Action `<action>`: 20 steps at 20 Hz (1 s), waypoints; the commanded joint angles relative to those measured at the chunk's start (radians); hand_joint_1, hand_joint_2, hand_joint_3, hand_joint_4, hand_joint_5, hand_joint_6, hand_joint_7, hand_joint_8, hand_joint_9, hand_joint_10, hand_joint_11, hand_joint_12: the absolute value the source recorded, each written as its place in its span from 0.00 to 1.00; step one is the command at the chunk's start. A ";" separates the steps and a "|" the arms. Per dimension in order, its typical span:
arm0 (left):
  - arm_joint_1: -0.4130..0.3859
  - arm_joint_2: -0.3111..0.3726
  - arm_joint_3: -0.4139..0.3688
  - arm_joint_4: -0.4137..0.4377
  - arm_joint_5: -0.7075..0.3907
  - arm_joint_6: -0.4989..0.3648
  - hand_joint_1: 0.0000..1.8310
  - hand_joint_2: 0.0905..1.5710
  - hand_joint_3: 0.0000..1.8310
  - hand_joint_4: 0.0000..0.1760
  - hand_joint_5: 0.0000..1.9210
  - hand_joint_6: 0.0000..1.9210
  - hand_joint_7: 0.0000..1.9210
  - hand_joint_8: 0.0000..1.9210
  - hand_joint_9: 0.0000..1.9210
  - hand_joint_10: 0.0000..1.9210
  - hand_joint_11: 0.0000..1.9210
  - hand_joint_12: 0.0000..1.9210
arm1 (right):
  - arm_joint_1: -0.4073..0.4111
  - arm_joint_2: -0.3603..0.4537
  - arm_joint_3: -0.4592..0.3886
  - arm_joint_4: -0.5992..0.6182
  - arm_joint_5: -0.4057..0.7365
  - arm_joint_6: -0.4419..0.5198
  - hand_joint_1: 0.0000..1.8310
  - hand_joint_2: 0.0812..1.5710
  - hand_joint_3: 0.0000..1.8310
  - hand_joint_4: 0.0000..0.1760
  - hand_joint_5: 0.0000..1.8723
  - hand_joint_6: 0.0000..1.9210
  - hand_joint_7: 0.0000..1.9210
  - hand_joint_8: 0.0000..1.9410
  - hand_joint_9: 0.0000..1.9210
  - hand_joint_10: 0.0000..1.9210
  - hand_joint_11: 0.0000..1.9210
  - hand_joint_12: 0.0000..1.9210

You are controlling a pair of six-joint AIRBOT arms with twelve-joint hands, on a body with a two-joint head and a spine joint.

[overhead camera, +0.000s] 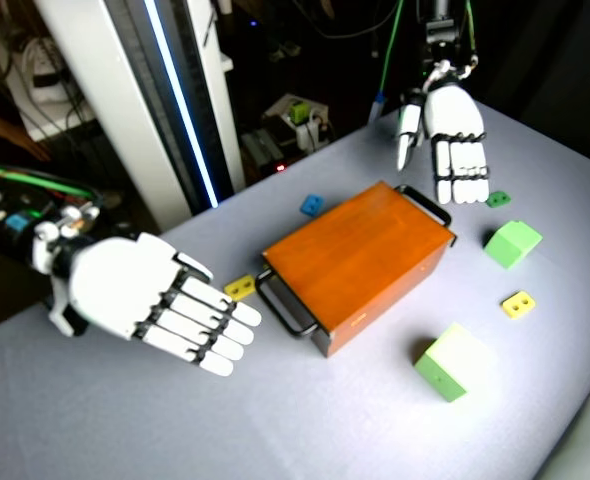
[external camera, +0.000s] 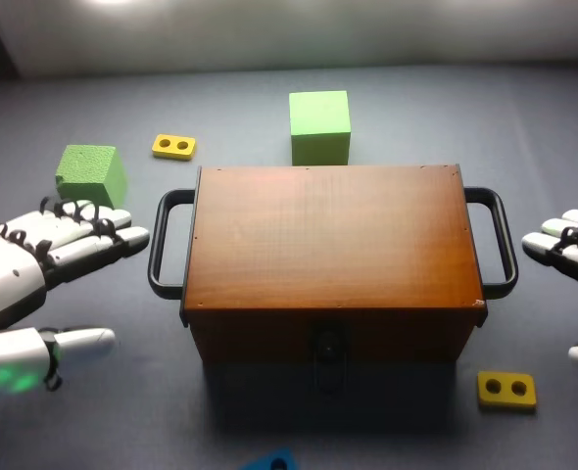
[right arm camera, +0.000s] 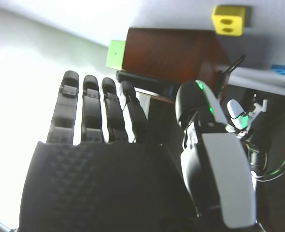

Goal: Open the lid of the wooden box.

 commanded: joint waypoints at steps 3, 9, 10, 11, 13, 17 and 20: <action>-0.011 -0.009 0.007 0.001 -0.094 -0.018 0.09 0.90 0.00 0.00 0.04 0.00 0.00 0.00 0.00 0.00 0.00 0.00 | 0.025 -0.009 0.014 -0.013 0.080 0.003 0.19 0.88 0.00 0.00 0.02 0.01 0.00 0.00 0.00 0.00 0.00 0.00; -0.027 -0.027 0.017 0.035 -0.070 -0.041 0.09 0.91 0.00 0.00 0.05 0.00 0.00 0.00 0.00 0.00 0.00 0.00 | 0.047 -0.029 0.031 -0.023 0.045 0.003 0.20 0.88 0.00 0.00 0.03 0.00 0.00 0.00 0.00 0.00 0.00 0.00; -0.029 -0.030 0.019 0.038 -0.067 -0.043 0.09 0.90 0.00 0.00 0.04 0.00 0.00 0.00 0.00 0.00 0.00 0.00 | 0.049 -0.031 0.033 -0.023 0.041 0.003 0.21 0.88 0.00 0.00 0.03 0.00 0.00 0.00 0.00 0.00 0.00 0.00; -0.033 -0.035 0.022 0.047 -0.060 -0.050 0.06 0.91 0.00 0.00 0.04 0.00 0.00 0.00 0.00 0.00 0.00 0.00 | 0.052 -0.034 0.035 -0.025 0.036 0.003 0.21 0.88 0.00 0.00 0.03 0.00 0.00 0.00 0.00 0.00 0.00 0.00; -0.040 -0.044 0.027 0.063 -0.049 -0.062 0.06 0.91 0.00 0.00 0.04 0.00 0.00 0.00 0.00 0.00 0.00 0.00 | 0.065 -0.043 0.043 -0.033 0.017 0.003 0.20 0.87 0.00 0.00 0.03 0.01 0.00 0.00 0.00 0.00 0.01 0.00; -0.049 -0.052 0.033 0.075 -0.039 -0.069 0.07 0.91 0.00 0.00 0.05 0.01 0.00 0.00 0.00 0.00 0.00 0.00 | 0.085 -0.060 0.056 -0.047 -0.013 0.003 0.19 0.87 0.00 0.00 0.04 0.00 0.00 0.00 0.00 0.00 0.01 0.01; -0.054 -0.057 0.037 0.087 -0.035 -0.080 0.09 0.91 0.00 0.00 0.05 0.00 0.00 0.00 0.00 0.00 0.00 0.00 | 0.097 -0.071 0.063 -0.057 -0.028 0.003 0.20 0.87 0.00 0.00 0.03 0.00 0.00 0.00 0.00 0.00 0.00 0.00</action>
